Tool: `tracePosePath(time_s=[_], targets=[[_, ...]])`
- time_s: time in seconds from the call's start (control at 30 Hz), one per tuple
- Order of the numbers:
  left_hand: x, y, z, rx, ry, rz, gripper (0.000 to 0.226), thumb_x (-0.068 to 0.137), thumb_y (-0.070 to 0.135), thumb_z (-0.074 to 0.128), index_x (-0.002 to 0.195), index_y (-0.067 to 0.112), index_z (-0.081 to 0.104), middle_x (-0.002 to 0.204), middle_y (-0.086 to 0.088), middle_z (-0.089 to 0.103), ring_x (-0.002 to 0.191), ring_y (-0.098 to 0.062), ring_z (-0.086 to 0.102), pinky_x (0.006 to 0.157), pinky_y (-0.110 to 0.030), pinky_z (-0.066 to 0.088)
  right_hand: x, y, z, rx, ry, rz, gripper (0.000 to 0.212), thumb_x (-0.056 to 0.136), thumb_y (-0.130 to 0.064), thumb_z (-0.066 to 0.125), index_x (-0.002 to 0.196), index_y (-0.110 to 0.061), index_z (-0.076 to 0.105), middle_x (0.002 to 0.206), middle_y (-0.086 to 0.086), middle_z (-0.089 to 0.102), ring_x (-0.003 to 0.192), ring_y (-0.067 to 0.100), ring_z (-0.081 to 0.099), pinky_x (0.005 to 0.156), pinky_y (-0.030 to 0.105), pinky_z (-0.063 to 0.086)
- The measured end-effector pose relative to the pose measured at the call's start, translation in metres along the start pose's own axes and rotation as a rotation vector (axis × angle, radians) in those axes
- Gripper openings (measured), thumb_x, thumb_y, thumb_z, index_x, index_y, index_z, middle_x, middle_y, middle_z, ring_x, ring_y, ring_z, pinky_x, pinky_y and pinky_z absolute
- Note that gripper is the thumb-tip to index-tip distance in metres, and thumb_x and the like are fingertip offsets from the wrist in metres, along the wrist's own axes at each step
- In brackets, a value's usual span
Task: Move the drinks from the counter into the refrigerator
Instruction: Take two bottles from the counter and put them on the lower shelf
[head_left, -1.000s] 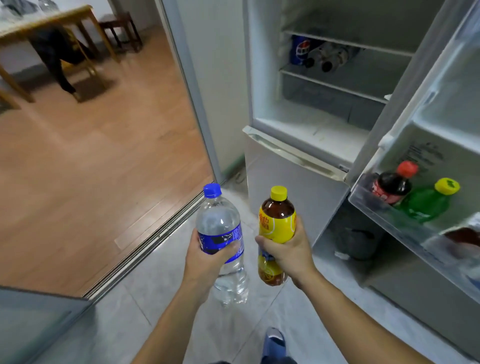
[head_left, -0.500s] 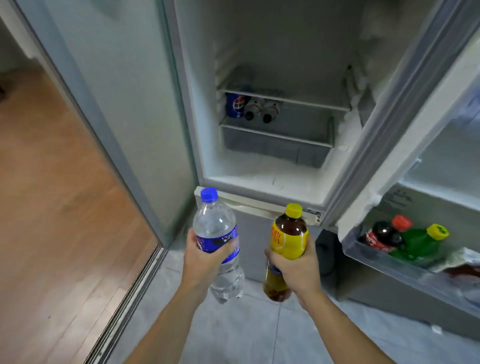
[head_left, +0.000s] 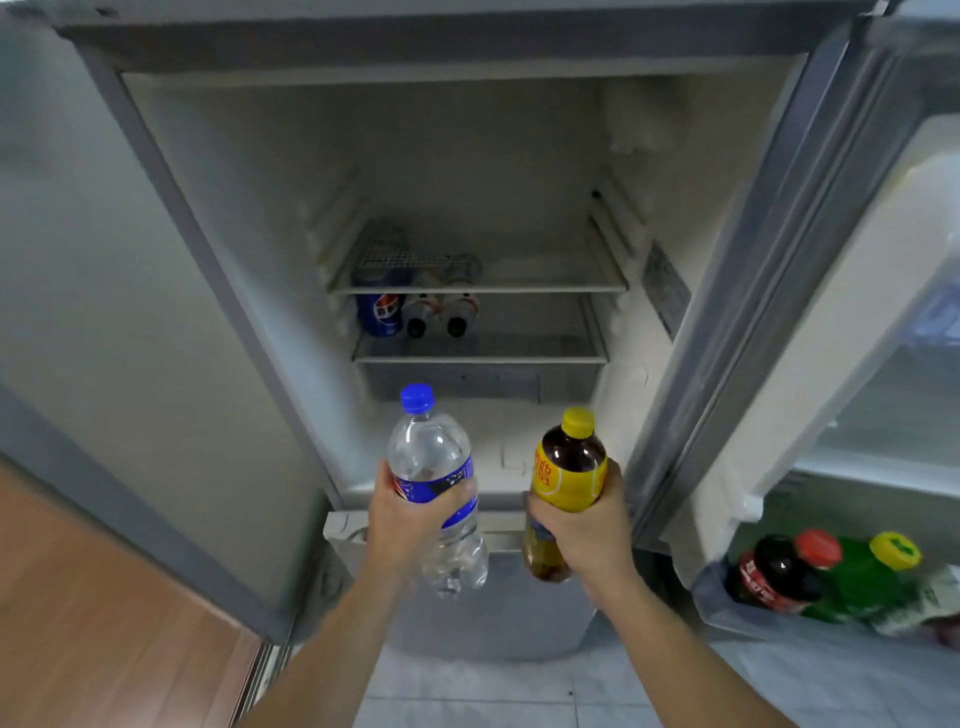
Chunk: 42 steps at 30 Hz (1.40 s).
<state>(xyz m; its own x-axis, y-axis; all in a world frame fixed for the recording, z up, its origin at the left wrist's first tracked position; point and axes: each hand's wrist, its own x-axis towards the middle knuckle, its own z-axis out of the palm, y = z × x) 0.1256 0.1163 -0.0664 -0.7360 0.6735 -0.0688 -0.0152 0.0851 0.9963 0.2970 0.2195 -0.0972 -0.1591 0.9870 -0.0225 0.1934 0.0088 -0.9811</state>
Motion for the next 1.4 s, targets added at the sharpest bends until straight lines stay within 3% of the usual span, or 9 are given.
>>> tracePosePath(time_s=[0.1,0.43,0.63,0.73,0.83,1.0,1.13,1.23,1.4], targets=[[0.031,0.008,0.01,0.034,-0.016,0.012,0.071,0.045,0.034,0.091,0.106,0.044,0.056,0.096,0.021,0.071,0.083,-0.001,0.069,0.062,-0.012,0.053,0.039,-0.011,0.007,-0.047,0.012,0.005,0.072,0.043,-0.05,0.088,0.102,-0.05,0.049,0.09,-0.017,0.067,0.078,-0.002,0.066,0.064,0.02,0.051],[0.129,0.019,0.038,0.135,-0.147,-0.021,0.079,0.05,0.024,0.09,0.121,0.015,0.057,0.108,-0.006,0.07,0.097,-0.022,0.07,0.085,-0.047,0.059,0.12,-0.025,0.03,-0.07,0.063,0.079,0.066,0.042,-0.049,0.092,0.093,-0.053,0.05,0.087,-0.02,0.066,0.075,-0.007,0.063,0.063,0.017,0.047],[0.156,0.017,0.053,0.201,-0.285,-0.011,0.054,0.063,0.011,0.087,0.111,0.007,0.062,0.091,-0.006,0.073,0.083,-0.023,0.071,0.069,-0.031,0.057,0.143,-0.024,0.042,-0.059,0.067,0.096,0.072,0.042,-0.042,0.091,0.096,-0.057,0.047,0.094,-0.022,0.064,0.083,-0.006,0.062,0.065,0.018,0.047],[0.169,0.016,0.058,0.185,-0.431,-0.021,0.055,0.071,-0.001,0.082,0.113,-0.015,0.049,0.09,-0.035,0.054,0.074,-0.044,0.051,0.071,-0.039,0.047,0.148,-0.023,0.044,-0.082,0.056,0.106,0.078,0.047,-0.036,0.093,0.108,-0.047,0.046,0.099,-0.022,0.063,0.089,-0.003,0.061,0.073,0.024,0.051],[0.169,0.022,0.059,0.254,-0.479,-0.026,0.056,0.069,0.005,0.087,0.117,0.01,0.059,0.104,-0.012,0.069,0.095,-0.027,0.068,0.075,-0.027,0.057,0.147,-0.027,0.047,-0.141,0.044,0.122,0.074,0.048,-0.035,0.09,0.106,-0.046,0.044,0.1,-0.016,0.064,0.095,0.01,0.065,0.079,0.033,0.053],[0.174,0.054,0.059,0.374,-0.465,0.134,0.085,0.063,0.032,0.092,0.131,0.036,0.041,0.112,0.018,0.057,0.1,0.0,0.058,0.08,-0.017,0.046,0.15,-0.065,0.046,-0.197,0.077,-0.013,0.076,0.052,-0.066,0.084,0.116,-0.048,0.046,0.11,-0.021,0.057,0.1,0.002,0.057,0.081,0.021,0.046],[0.183,0.082,0.055,0.667,-0.548,0.08,0.044,0.069,0.052,0.082,0.105,0.034,0.064,0.1,0.013,0.065,0.096,-0.012,0.064,0.088,-0.032,0.054,0.155,-0.096,0.041,-0.505,0.027,-0.022,0.052,0.071,-0.071,0.069,0.094,-0.025,0.058,0.083,-0.015,0.058,0.085,0.014,0.061,0.063,0.025,0.039],[0.17,0.086,0.047,0.648,-0.536,0.035,0.035,0.069,0.067,0.067,0.076,0.033,0.067,0.079,0.012,0.069,0.087,-0.018,0.07,0.081,-0.039,0.06,0.153,-0.104,0.038,-0.689,0.015,-0.034,0.042,0.086,-0.063,0.058,0.097,-0.022,0.06,0.092,-0.005,0.062,0.092,0.023,0.063,0.068,0.028,0.041],[0.142,0.08,0.035,0.493,-0.384,-0.016,0.044,0.07,0.069,0.058,0.091,0.031,0.065,0.089,0.006,0.067,0.087,-0.023,0.066,0.081,-0.046,0.059,0.13,-0.103,0.03,-0.74,0.02,0.074,0.037,0.089,-0.057,0.049,0.104,-0.025,0.062,0.098,0.004,0.067,0.084,0.024,0.063,0.075,0.034,0.057]])
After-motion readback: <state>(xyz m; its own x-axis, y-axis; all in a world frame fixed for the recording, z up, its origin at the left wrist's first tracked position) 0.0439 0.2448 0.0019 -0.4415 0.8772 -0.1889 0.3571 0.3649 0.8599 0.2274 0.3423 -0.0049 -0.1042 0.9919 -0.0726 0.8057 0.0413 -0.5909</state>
